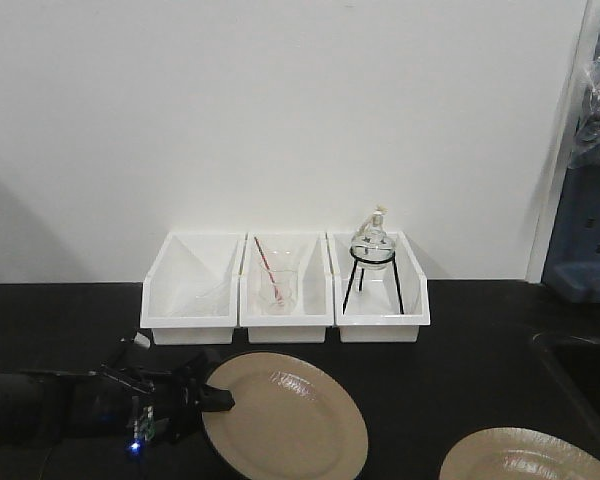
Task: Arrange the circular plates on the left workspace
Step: 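Carry the plate toward the center and set it down, open left gripper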
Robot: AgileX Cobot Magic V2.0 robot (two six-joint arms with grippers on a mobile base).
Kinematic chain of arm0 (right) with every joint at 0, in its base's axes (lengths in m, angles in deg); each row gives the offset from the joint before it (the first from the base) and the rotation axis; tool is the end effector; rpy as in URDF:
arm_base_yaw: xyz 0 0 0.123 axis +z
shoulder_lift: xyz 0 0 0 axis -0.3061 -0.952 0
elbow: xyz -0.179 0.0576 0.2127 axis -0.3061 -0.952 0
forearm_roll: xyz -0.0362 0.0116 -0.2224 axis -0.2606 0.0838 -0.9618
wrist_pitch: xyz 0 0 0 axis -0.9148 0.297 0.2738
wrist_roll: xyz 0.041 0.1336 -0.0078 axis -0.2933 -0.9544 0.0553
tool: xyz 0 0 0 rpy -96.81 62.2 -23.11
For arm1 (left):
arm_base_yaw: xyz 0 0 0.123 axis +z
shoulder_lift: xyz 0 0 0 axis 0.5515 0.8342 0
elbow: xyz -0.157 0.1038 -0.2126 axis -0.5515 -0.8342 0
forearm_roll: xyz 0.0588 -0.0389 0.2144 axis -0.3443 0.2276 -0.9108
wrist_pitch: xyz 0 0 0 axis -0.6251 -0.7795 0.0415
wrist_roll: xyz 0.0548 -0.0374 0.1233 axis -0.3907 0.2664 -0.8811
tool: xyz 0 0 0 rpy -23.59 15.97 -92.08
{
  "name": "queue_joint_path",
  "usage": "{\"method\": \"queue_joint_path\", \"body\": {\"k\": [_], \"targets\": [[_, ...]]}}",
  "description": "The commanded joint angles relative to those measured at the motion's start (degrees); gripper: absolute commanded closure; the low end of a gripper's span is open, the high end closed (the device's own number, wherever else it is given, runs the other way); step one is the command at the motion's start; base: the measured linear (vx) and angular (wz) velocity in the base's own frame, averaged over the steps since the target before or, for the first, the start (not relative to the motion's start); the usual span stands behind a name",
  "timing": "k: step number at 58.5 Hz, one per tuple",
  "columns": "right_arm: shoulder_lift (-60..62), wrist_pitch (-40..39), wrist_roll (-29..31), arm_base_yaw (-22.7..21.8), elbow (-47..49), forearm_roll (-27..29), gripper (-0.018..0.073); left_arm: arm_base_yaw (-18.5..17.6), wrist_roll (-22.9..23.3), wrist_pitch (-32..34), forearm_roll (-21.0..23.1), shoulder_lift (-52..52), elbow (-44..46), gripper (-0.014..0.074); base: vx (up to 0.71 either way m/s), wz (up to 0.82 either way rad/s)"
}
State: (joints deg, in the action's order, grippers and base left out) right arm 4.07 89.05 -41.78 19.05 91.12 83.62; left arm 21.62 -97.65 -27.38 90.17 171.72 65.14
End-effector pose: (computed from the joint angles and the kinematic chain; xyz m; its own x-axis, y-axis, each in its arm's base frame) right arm 0.1586 0.0028 0.2726 -0.2201 -0.1437 -0.9648 -0.0483 0.9895 -0.1363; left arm 0.4121 -0.1604 0.1590 -0.8257 -0.4842 -0.2895 -0.0652 0.5916 -0.8036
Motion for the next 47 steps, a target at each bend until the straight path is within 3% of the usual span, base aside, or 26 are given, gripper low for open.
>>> {"method": "queue_joint_path", "body": {"k": [1, 15, 27, 34, 47], "targets": [[-0.33, -5.25, 0.25, -0.31, 1.94, -0.5, -0.0034, -0.24, -1.37, -2.55, 6.59, -3.74, 2.23, 0.0592, 0.0, 0.0], [-0.33, -5.25, 0.25, -0.31, 1.94, -0.5, -0.0034, -0.06, -1.43, -2.12, -2.64, -3.74, 2.23, 0.0342, 0.0, 0.0], [-0.33, -5.25, 0.25, -0.31, 1.94, -0.5, -0.0034, -0.06, -1.23, 0.08, -3.66, -3.74, 2.23, 0.0131, 0.0, 0.0], [-0.33, -5.25, 0.25, -0.31, 1.94, -0.5, -0.0034, 0.06, -1.71, 1.45, -4.72, -3.74, 2.23, 0.0076, 0.0, 0.0], [-0.33, -5.3, 0.25, -0.31, 1.94, -0.5, -0.0034, 0.06, -0.68, 1.63, -15.36, -3.74, 2.23, 0.0069, 0.0, 0.0]]}}
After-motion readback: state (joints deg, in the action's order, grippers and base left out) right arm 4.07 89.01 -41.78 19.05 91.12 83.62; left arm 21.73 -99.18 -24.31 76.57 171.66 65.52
